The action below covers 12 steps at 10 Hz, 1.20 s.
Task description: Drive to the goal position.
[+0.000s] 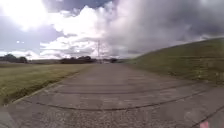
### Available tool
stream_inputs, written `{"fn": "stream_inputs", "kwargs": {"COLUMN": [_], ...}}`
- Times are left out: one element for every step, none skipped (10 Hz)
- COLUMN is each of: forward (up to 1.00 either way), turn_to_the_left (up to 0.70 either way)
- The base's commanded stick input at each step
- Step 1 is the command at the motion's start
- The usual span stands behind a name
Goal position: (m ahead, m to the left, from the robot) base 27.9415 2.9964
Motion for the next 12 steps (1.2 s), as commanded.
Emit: {"fn": "stream_inputs", "kwargs": {"forward": [0.70, 0.70, 0.70, 0.70, 0.70, 0.70, 0.70, 0.70, 0.70, 0.70, 0.70, 0.70], "turn_to_the_left": [0.00, 0.00, 0.00, 0.00, 0.00, 0.00, 0.00, 0.00, 0.00, 0.00, 0.00, 0.00]}}
